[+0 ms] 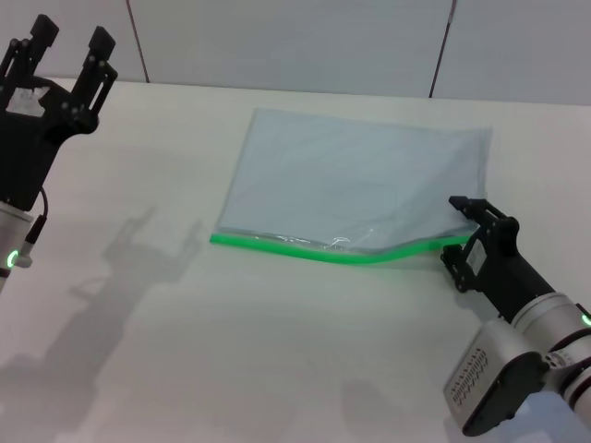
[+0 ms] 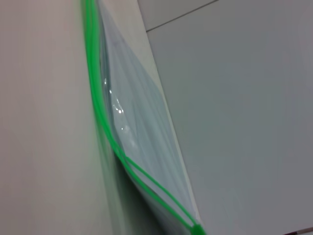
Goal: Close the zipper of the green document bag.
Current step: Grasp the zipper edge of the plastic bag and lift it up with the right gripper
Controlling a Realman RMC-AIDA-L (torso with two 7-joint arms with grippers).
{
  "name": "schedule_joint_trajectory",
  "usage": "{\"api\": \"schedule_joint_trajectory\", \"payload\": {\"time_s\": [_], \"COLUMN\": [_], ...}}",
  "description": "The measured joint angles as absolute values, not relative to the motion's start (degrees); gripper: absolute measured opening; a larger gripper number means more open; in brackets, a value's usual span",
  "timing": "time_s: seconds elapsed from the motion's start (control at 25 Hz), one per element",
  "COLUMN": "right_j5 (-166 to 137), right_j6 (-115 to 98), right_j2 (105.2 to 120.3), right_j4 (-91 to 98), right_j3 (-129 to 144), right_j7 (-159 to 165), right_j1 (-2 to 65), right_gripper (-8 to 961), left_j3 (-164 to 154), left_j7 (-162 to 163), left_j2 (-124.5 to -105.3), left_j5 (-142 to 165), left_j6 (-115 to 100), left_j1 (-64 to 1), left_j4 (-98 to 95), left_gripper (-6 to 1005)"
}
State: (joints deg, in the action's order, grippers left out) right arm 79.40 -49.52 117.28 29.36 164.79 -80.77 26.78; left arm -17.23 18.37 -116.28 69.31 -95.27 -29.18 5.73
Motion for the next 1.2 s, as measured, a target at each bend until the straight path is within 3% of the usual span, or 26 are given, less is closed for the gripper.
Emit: {"api": "schedule_joint_trajectory", "payload": {"time_s": [0.36, 0.6, 1.2], "right_j5": [79.07, 78.94, 71.68], "right_j6": [-49.78, -49.49, -50.92], "right_j2": [117.33, 117.24, 116.99], "right_j4": [31.21, 32.5, 35.91], "right_j3": [164.79, 164.79, 164.8], "right_j7": [-81.18, -82.24, -81.76], "right_j1": [26.81, 27.39, 28.22], "right_gripper": [298, 121, 47], "left_j3": [-17.22, -17.23, -34.3], "left_j7": [18.37, 18.3, 16.73], "left_j2": [-116.31, -116.37, -116.18], "left_j5": [69.35, 69.39, 73.09], "left_j6": [-95.27, -95.18, -82.44], "left_j1": [-29.18, -29.18, -33.59], "left_j4": [5.8, 5.8, 1.55], "left_gripper": [688, 688, 687]}}
